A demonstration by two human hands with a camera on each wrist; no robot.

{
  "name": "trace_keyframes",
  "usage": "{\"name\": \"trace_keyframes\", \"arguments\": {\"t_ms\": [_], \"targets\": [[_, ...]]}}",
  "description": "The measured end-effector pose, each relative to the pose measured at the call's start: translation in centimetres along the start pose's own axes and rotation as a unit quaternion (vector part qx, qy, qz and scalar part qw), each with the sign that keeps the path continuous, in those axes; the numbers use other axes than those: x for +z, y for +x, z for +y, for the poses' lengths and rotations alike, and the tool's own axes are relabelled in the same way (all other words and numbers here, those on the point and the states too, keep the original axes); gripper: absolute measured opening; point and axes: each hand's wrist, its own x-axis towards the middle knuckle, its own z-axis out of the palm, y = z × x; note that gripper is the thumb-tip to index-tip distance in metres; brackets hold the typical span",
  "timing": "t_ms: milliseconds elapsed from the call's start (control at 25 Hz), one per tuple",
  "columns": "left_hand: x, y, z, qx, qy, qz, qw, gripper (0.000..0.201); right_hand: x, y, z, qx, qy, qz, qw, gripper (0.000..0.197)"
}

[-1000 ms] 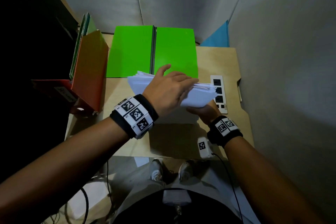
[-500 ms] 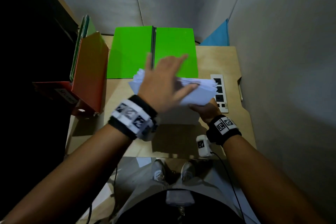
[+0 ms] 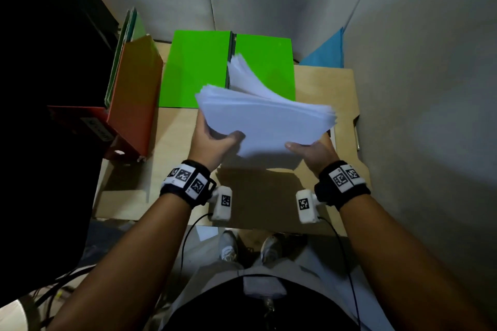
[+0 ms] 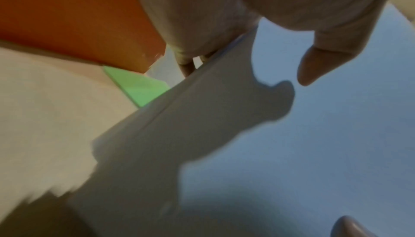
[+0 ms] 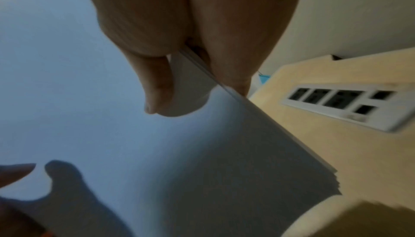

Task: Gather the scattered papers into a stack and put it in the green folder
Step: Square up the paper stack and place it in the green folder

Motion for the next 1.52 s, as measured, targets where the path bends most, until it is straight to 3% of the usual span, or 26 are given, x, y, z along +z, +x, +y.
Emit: {"name": "trace_keyframes", "arguments": {"t_ms": [120,240,360,480,560,640,800,920,1040,1200,1320,1440,1520], "targets": [[0.4,0.5,-2.1,-0.046,0.054,-0.014,0.997,0.078,0.6,-0.3,1.0,0.018,-0.001,0.016,1.0,0.033],[0.5,1.2,-1.4,-0.037,0.041,-0.018,0.998,0.081,0.5,-0.1,0.0,0.016,0.007,-0.021,1.0,0.032],[0.3,2.1,0.8,0.0,0.062,-0.025,0.998,0.072,0.0,-0.4,-1.5,-0.026,0.003,-0.07,0.997,0.039],[0.3,1.3,1.1,0.028,0.04,-0.009,0.999,0.059,-0.7,-0.8,-1.9,-0.042,0.026,-0.038,0.998,0.043],[0.4,0.1,-0.4,-0.001,0.031,-0.011,0.999,0.055,-0.5,-0.8,-1.1,-0.028,0.005,-0.034,0.999,0.045],[0.6,-0.6,-1.7,-0.033,0.025,-0.019,0.999,0.065,0.2,-1.0,0.4,-0.009,-0.043,-0.012,0.999,0.046],[1.1,-0.7,-1.9,-0.038,-0.003,-0.013,0.999,0.07,1.1,-1.0,0.8,0.017,-0.006,0.059,0.998,0.034],[0.9,-0.7,-2.4,-0.034,0.001,-0.013,0.999,0.062,1.3,-1.2,0.3,0.003,0.008,0.041,0.999,0.038],[0.4,-1.7,-3.7,-0.039,0.007,-0.017,0.999,0.067,1.6,-1.9,0.6,0.038,0.005,0.038,0.999,0.037],[0.2,-1.3,-2.8,-0.034,0.003,-0.027,0.999,0.07,1.6,-1.1,-0.5,0.035,-0.025,0.073,0.996,0.033],[0.5,-1.1,-0.6,0.02,-0.045,0.002,0.999,0.067,1.4,-1.4,-1.2,0.024,0.006,0.068,0.997,0.035],[1.1,-0.2,1.5,0.062,-0.043,0.077,0.994,0.03,1.3,-1.7,-0.7,0.011,0.013,0.057,0.998,0.043],[1.6,0.7,2.5,0.059,-0.05,0.145,0.986,0.024,1.2,-1.7,-0.9,0.01,0.017,0.059,0.998,0.048]]}}
